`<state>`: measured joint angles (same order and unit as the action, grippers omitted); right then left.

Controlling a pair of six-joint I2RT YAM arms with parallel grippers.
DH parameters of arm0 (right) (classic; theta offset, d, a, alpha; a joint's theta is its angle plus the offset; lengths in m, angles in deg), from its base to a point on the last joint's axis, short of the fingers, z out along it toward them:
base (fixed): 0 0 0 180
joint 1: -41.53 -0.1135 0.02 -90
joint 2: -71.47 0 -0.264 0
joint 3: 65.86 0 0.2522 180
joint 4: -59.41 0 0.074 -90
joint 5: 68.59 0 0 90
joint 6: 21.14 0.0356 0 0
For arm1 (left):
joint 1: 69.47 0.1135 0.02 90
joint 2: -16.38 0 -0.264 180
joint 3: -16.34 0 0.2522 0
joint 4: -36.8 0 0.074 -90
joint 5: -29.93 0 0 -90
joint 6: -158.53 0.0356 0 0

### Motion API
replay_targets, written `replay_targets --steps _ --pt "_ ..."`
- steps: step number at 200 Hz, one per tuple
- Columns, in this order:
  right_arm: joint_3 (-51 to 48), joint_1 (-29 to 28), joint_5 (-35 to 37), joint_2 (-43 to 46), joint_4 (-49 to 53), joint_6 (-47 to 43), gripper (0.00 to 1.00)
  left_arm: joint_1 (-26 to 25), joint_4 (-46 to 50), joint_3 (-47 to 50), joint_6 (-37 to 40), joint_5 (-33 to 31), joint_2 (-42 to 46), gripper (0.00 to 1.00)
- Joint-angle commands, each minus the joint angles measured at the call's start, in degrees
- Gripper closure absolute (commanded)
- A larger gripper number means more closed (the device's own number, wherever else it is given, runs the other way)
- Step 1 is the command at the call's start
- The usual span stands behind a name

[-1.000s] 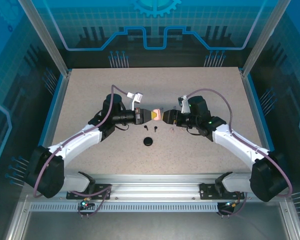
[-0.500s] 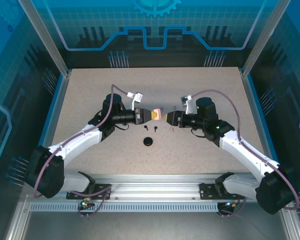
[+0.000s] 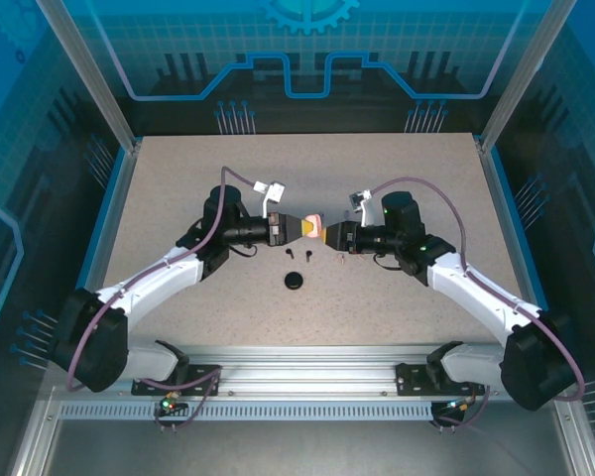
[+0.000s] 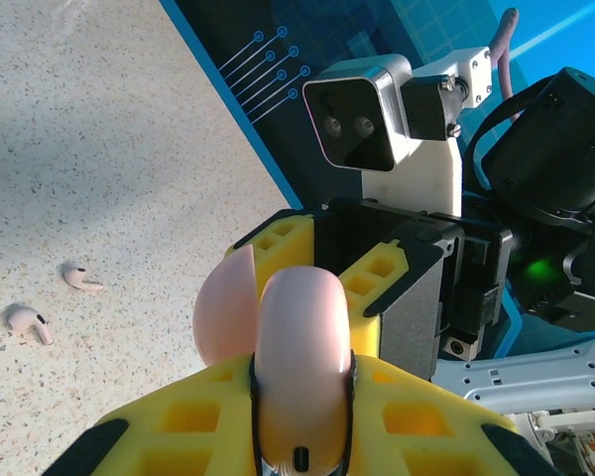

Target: Insert the wireless bluetooth earbuds into the charging case

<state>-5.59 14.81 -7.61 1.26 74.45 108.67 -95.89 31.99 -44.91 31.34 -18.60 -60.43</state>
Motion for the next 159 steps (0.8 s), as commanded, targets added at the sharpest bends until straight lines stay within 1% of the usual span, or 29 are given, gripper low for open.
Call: replay_targets --steps 1,63,103,129,151,159 --pt "1.8 -0.8 -1.0 -0.1 -1.9 -0.8 0.58 -0.4 -1.2 -1.4 0.0 1.5 -0.4 1.00" --pt "2.1 -0.8 -0.3 0.4 -1.4 -0.7 0.59 -0.8 -1.1 -1.3 0.0 1.5 -0.5 1.00" --pt "3.1 -0.9 -0.4 -0.9 -1.9 -0.3 0.64 -1.4 -1.2 -1.2 0.0 1.5 -0.7 1.00" --pt "3.4 -1.1 -0.1 -1.5 -1.9 -0.3 0.64 -1.6 -1.4 -1.3 0.0 1.6 -0.8 1.00" --pt "3.6 -1.2 -0.2 -2.0 -2.0 -0.3 0.68 -1.8 -1.3 -1.3 0.0 1.4 -0.8 1.00" --pt "3.6 -1.2 -0.3 -2.1 -2.0 -0.3 0.71 -1.8 -1.3 -1.2 0.0 1.3 -0.9 1.00"
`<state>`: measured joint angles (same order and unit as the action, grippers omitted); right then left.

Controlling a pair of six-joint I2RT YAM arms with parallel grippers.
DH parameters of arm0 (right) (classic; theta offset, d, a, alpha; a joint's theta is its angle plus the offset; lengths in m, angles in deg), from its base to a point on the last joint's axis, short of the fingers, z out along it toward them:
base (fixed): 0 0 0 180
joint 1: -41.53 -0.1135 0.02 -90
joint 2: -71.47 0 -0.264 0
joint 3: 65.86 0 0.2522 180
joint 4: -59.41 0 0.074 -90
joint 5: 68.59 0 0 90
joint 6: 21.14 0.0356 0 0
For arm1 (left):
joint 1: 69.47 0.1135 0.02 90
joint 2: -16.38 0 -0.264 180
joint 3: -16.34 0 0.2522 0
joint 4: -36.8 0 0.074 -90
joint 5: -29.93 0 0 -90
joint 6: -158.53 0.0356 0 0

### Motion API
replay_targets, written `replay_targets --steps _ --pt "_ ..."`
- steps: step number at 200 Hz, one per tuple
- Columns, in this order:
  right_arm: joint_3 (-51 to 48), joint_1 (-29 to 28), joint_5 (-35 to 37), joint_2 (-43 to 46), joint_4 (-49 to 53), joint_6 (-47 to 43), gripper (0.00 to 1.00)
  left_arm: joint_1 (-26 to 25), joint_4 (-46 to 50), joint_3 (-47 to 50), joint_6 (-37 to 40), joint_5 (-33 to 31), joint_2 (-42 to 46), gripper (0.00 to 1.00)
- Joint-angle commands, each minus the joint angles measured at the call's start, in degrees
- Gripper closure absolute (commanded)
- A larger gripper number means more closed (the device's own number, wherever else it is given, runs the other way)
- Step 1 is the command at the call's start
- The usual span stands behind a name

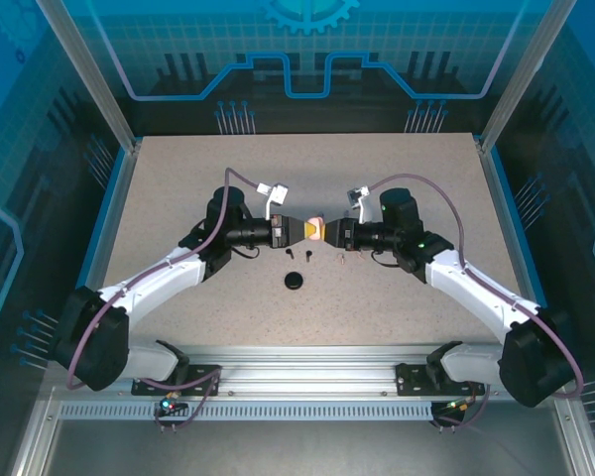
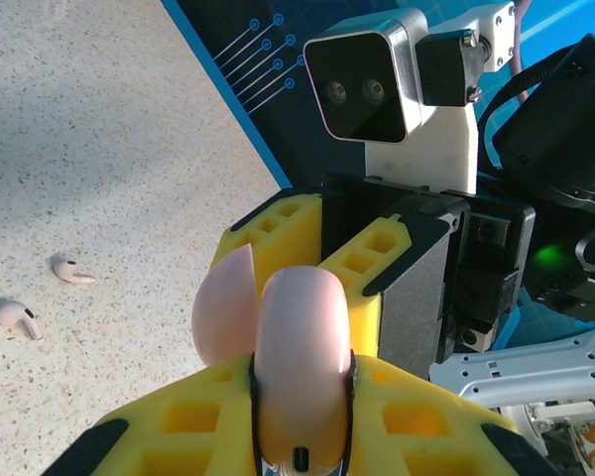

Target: Insert the wireless bluetooth earbuds into the charging case

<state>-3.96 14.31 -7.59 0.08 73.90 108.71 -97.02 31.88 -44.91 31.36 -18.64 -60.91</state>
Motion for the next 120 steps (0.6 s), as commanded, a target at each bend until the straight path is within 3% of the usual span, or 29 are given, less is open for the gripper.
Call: replay_targets --steps 1,48,67,82,99,120 --pt "2.0 -0.7 -0.3 -0.9 -1.4 -0.4 0.72 -0.6 -1.3 -1.2 0.0 1.4 -0.4 1.00" --pt "1.9 -0.8 -0.5 -1.0 -1.3 -0.7 0.88 -0.7 -1.4 -1.4 -0.3 1.2 -0.6 1.00" --pt "1.9 -1.0 -0.3 -1.1 -0.7 -0.9 1.00 -0.8 -1.4 -1.5 -0.3 1.1 -0.7 1.00" --pt "3.6 -1.0 0.2 -1.3 0.4 -1.5 1.00 -0.8 -0.5 -1.6 0.0 0.5 -0.8 1.00" --pt "5.6 -0.9 2.0 -1.8 4.1 -3.2 1.00 -0.8 1.7 -2.1 1.2 -1.2 -0.8 0.61" --pt "9.6 -0.2 5.0 -3.3 11.7 -7.9 1.00 -0.1 6.7 -3.7 4.5 -2.8 -0.1 0.29"
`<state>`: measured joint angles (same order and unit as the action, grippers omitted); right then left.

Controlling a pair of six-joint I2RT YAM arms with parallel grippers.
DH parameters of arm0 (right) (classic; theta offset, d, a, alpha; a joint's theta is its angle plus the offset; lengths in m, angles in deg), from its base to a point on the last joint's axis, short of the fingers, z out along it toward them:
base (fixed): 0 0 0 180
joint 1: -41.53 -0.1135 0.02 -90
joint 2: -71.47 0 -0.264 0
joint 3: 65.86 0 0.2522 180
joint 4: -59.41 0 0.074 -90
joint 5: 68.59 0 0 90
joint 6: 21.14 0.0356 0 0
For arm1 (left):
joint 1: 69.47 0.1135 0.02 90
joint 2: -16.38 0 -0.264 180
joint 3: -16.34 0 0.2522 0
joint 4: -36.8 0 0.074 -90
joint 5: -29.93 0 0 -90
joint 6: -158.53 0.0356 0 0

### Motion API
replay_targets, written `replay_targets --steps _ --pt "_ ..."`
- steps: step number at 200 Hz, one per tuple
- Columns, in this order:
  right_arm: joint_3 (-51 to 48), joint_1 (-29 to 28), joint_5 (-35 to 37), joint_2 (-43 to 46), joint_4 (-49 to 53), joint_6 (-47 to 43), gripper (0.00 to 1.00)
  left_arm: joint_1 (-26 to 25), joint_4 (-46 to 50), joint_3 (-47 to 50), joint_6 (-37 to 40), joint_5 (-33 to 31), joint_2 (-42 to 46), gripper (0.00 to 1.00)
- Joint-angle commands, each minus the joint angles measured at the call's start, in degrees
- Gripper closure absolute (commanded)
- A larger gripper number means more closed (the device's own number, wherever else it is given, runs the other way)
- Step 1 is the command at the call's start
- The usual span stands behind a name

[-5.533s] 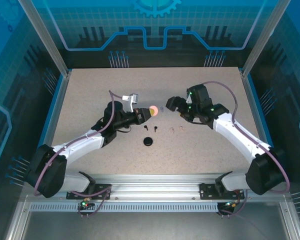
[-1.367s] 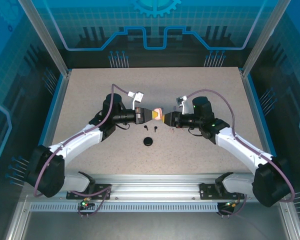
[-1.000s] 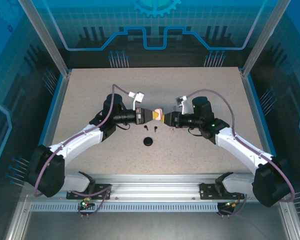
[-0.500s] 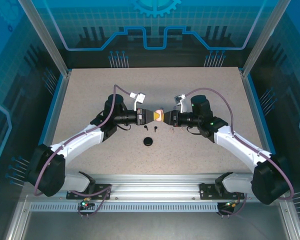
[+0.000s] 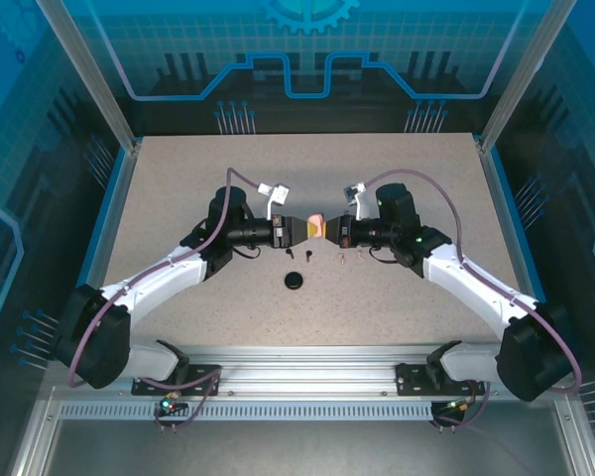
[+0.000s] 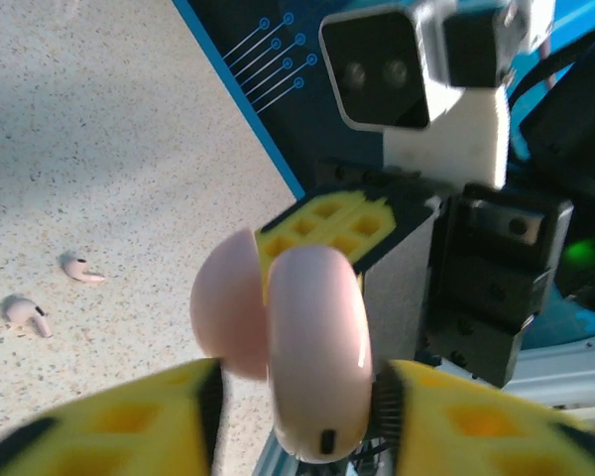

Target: Insert the wireless bluetooth earbuds into the charging case

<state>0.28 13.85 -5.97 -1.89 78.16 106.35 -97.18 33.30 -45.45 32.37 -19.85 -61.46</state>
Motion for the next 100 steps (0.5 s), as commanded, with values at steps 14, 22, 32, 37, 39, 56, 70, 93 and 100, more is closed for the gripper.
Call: replay_targets --steps 14,22,32,37,39,56,70,93,100 --pt "8.4 1.5 4.3 -3.0 12.7 -9.6 1.00 1.2 8.8 -4.9 6.0 -1.6 0.8 0.15" --pt "10.5 2.3 4.3 -4.3 15.8 -12.1 1.00 2.1 11.3 -5.9 7.4 -1.5 0.9 0.09" --pt "12.6 3.1 4.3 -5.7 18.6 -15.6 1.00 3.4 13.8 -7.0 9.1 -0.9 1.0 0.04" --pt "13.5 3.4 4.5 -6.3 19.9 -17.3 1.00 4.0 14.8 -7.5 9.9 -0.6 0.9 0.01" --pt "13.9 3.6 4.7 -6.5 20.3 -18.1 1.00 4.3 15.4 -7.8 10.3 -0.3 0.9 0.01" --pt "17.3 4.3 5.4 -8.5 24.4 -23.8 1.00 6.2 21.1 -10.6 15.0 1.2 0.4 0.01" --pt "20.0 4.5 6.0 -9.9 27.1 -28.9 1.00 7.5 27.2 -13.6 19.8 3.1 -1.0 0.01" --pt "23.3 4.7 6.1 -11.4 30.0 -35.3 1.00 8.8 38.5 -20.5 27.9 5.0 -5.2 0.01" --pt "23.8 4.7 5.6 -11.7 30.1 -36.8 1.00 9.1 42.0 -22.7 29.9 5.7 -7.0 0.01"
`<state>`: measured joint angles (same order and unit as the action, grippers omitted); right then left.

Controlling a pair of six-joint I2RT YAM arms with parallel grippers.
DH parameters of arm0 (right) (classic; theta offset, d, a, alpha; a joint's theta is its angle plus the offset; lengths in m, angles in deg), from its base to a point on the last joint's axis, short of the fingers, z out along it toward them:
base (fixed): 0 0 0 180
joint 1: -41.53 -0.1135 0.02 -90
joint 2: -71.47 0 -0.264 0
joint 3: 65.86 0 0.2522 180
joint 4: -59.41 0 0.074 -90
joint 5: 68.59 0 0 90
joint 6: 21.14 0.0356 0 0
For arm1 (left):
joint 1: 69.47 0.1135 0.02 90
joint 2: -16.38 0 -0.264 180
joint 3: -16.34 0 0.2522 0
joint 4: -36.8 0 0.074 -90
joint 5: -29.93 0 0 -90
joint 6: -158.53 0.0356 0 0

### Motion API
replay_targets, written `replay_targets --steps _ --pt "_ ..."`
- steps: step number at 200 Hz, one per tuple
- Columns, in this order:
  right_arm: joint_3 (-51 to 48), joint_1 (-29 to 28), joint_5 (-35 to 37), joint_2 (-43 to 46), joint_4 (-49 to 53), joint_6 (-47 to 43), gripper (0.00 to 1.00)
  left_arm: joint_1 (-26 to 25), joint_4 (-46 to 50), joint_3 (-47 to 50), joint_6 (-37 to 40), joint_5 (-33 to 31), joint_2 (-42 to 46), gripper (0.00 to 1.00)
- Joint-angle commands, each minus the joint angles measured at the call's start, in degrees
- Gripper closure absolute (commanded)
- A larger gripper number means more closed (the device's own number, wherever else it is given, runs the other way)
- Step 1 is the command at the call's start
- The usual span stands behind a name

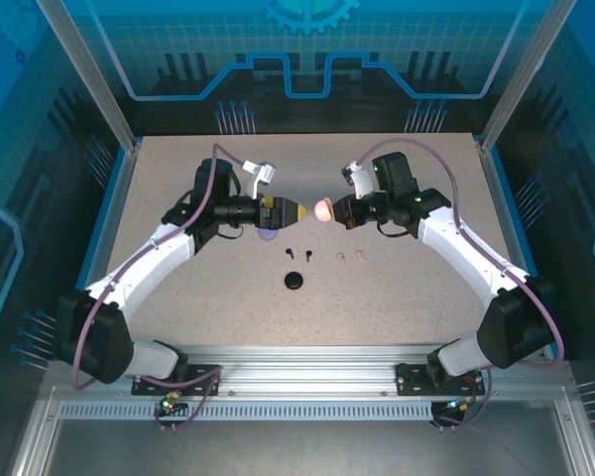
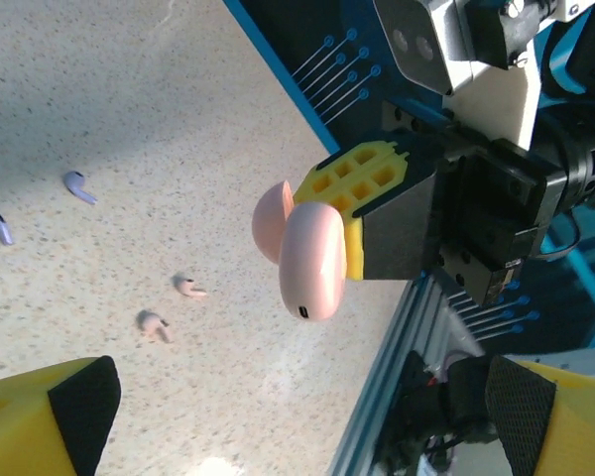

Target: Insert the wireless bluetooth earbuds into the charging case

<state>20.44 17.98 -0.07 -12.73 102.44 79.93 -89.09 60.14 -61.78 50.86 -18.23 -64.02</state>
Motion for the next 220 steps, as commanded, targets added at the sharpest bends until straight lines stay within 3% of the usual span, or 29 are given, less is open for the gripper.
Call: replay_targets --steps 1,25,50,104,220 --pt "3.7 0.6 -0.4 -0.9 5.9 -10.6 1.00 1.1 15.7 -6.7 11.7 4.2 -4.5 0.01" --pt "6.0 0.6 -2.7 -2.5 6.6 -13.0 1.00 2.0 24.1 -13.6 17.0 10.1 -10.5 0.06" --pt "8.6 0.5 -5.4 -5.0 8.3 -14.0 1.00 2.0 32.4 -20.6 21.7 14.1 -15.4 0.21" --pt "10.6 0.0 -7.5 -6.7 9.2 -14.1 1.00 1.9 37.2 -26.3 24.9 18.2 -19.9 0.39" --pt "15.1 -2.5 -8.6 -10.6 10.2 -14.0 1.00 -0.8 39.2 -29.5 26.6 19.5 -23.3 0.49"
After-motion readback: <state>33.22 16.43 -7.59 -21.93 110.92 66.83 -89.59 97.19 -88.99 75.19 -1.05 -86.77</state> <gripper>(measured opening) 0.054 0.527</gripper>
